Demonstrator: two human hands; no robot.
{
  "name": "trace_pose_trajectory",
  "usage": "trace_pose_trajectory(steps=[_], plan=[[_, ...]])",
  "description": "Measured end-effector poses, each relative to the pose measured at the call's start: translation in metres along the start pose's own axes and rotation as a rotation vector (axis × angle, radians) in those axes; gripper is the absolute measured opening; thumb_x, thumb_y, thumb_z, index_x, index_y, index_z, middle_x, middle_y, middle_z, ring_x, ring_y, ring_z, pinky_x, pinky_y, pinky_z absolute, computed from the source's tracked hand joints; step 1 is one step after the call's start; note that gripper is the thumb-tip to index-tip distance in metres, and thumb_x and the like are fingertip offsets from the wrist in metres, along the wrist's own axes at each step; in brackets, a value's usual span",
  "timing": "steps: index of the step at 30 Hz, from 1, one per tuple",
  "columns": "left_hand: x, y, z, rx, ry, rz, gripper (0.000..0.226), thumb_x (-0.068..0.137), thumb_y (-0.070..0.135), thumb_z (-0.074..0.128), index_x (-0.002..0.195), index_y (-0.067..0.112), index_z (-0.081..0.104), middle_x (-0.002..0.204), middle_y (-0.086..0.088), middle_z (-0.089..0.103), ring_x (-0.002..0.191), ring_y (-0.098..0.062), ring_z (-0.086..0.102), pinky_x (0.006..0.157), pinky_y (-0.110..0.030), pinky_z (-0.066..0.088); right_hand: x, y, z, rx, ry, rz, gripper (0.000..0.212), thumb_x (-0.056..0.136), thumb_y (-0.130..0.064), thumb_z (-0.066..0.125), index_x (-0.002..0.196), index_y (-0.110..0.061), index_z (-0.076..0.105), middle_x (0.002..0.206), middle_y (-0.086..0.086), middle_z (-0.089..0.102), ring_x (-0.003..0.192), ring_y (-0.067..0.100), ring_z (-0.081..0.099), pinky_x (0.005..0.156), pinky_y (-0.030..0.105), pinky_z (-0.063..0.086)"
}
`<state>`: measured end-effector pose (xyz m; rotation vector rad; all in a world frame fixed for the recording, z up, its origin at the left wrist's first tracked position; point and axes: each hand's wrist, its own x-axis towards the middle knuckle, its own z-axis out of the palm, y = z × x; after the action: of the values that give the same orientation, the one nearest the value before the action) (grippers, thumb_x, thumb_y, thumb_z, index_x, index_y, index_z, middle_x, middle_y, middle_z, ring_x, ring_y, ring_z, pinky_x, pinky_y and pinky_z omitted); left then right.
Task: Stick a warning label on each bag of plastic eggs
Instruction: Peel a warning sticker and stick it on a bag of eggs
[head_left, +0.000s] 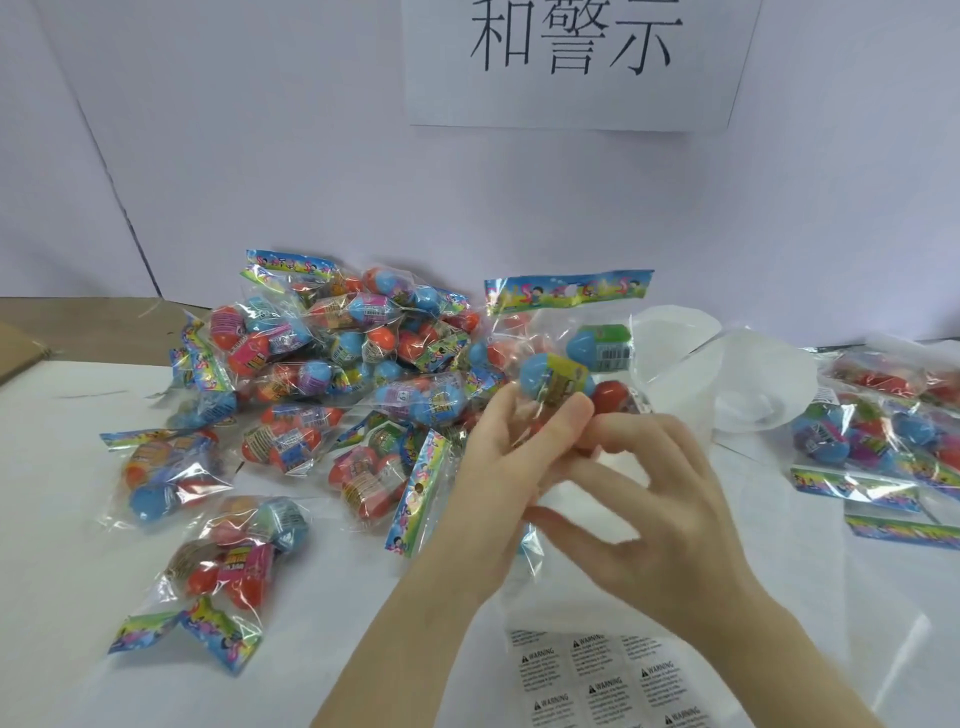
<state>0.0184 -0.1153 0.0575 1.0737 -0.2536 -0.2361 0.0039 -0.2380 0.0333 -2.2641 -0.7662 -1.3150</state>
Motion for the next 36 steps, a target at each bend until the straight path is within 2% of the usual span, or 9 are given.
trace_pose_trajectory(steps=[2, 5, 10, 13, 18, 21, 26, 31, 36], plan=[[0.001, 0.001, -0.003, -0.023, 0.042, -0.003, 0.008, 0.079, 0.019, 0.064, 0.081, 0.014, 0.058, 0.070, 0.003, 0.060, 0.064, -0.010, 0.060, 0.064, -0.016, 0.050, -0.001, -0.003, 0.001, -0.044, -0.032, -0.024, 0.021, 0.080, -0.031, 0.068, 0.088, -0.012, 0.075, 0.094, 0.004, 0.062, 0.084, 0.017, 0.050, 0.077, 0.028, 0.043], [0.004, 0.003, -0.007, -0.047, 0.088, 0.032, 0.011, 0.076, 0.018, 0.063, 0.083, 0.011, 0.061, 0.071, -0.001, 0.063, 0.063, -0.010, 0.061, 0.059, -0.017, 0.051, 0.002, -0.004, -0.002, -0.033, 0.056, 0.046, 0.022, 0.086, -0.027, 0.060, 0.097, -0.013, 0.072, 0.093, 0.006, 0.064, 0.088, 0.016, 0.050, 0.080, 0.026, 0.042], [0.006, 0.005, -0.012, -0.003, 0.102, 0.059, 0.027, 0.068, 0.024, 0.064, 0.090, 0.009, 0.066, 0.077, -0.003, 0.069, 0.063, -0.010, 0.064, 0.057, -0.018, 0.052, 0.010, 0.001, -0.008, 0.180, 0.136, 0.417, 0.025, 0.090, -0.025, 0.053, 0.114, -0.021, 0.056, 0.109, -0.008, 0.056, 0.100, 0.010, 0.052, 0.088, 0.020, 0.041], [0.006, 0.004, -0.012, 0.034, 0.072, 0.055, 0.022, 0.071, 0.022, 0.072, 0.092, 0.014, 0.069, 0.080, -0.001, 0.070, 0.066, -0.009, 0.065, 0.060, -0.018, 0.052, 0.012, 0.002, -0.010, 0.432, 0.113, 0.597, 0.019, 0.091, -0.023, 0.058, 0.107, -0.033, 0.058, 0.101, -0.020, 0.063, 0.089, -0.004, 0.058, 0.079, 0.010, 0.043], [0.005, 0.004, -0.012, 0.065, 0.036, 0.059, 0.018, 0.072, 0.020, 0.069, 0.089, 0.024, 0.073, 0.088, -0.001, 0.072, 0.076, -0.013, 0.067, 0.067, -0.019, 0.053, 0.013, 0.003, -0.013, 0.660, 0.191, 0.757, 0.019, 0.073, -0.023, 0.064, 0.086, -0.035, 0.070, 0.080, -0.020, 0.072, 0.076, 0.000, 0.066, 0.074, 0.011, 0.048], [0.004, 0.005, -0.012, 0.073, 0.066, 0.081, 0.030, 0.067, 0.017, 0.078, 0.095, 0.016, 0.067, 0.087, -0.004, 0.071, 0.073, -0.015, 0.066, 0.066, -0.019, 0.052, 0.014, 0.004, -0.015, 0.729, 0.235, 0.803, 0.017, 0.067, -0.023, 0.068, 0.072, -0.037, 0.075, 0.071, -0.016, 0.072, 0.069, -0.002, 0.066, 0.068, 0.009, 0.048], [0.005, 0.007, -0.010, -0.002, 0.061, 0.079, 0.040, 0.066, 0.015, 0.072, 0.104, 0.010, 0.061, 0.092, -0.006, 0.073, 0.081, -0.016, 0.070, 0.068, -0.020, 0.053, 0.015, 0.003, -0.018, 0.773, 0.157, 0.827, 0.018, 0.062, -0.028, 0.070, 0.075, -0.039, 0.075, 0.066, -0.011, 0.071, 0.060, 0.002, 0.063, 0.063, 0.013, 0.050], [0.004, 0.008, -0.012, 0.054, 0.044, 0.027, 0.044, 0.065, 0.017, 0.070, 0.106, 0.012, 0.058, 0.088, -0.005, 0.074, 0.076, -0.018, 0.070, 0.067, -0.024, 0.056, 0.016, 0.003, -0.018, 0.757, 0.105, 0.757, 0.034, 0.067, -0.009, 0.072, 0.078, -0.041, 0.075, 0.069, -0.014, 0.070, 0.061, 0.002, 0.062, 0.065, 0.010, 0.047], [0.003, 0.007, -0.013, 0.126, 0.089, -0.010, 0.027, 0.058, 0.019, 0.076, 0.083, 0.014, 0.072, 0.073, -0.003, 0.073, 0.061, -0.014, 0.068, 0.057, -0.020, 0.053, 0.017, 0.001, -0.021, 0.784, 0.058, 0.681, 0.035, 0.062, -0.014, 0.069, 0.081, -0.043, 0.074, 0.071, -0.014, 0.068, 0.064, 0.002, 0.061, 0.067, 0.010, 0.048]])
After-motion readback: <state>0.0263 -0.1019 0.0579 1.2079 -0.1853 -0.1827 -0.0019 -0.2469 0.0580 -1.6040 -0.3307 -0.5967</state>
